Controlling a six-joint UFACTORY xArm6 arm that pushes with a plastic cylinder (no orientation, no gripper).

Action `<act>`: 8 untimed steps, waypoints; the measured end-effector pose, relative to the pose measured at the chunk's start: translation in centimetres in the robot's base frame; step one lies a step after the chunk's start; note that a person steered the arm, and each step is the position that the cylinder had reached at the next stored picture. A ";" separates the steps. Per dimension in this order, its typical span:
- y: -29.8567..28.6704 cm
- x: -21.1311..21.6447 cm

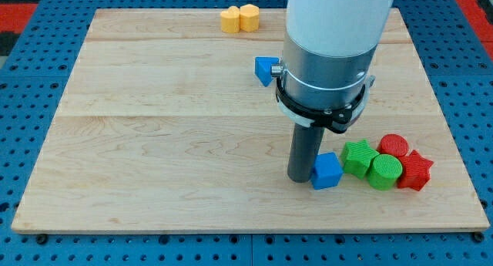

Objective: Push the blue cube a bit right and down

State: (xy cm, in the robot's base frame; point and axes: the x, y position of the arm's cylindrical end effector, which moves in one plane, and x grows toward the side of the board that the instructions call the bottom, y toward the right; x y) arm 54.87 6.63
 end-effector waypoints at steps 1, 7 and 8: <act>-0.8 -0.3; 2.5 -0.3; 3.7 0.2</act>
State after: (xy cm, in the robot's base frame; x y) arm 55.03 10.36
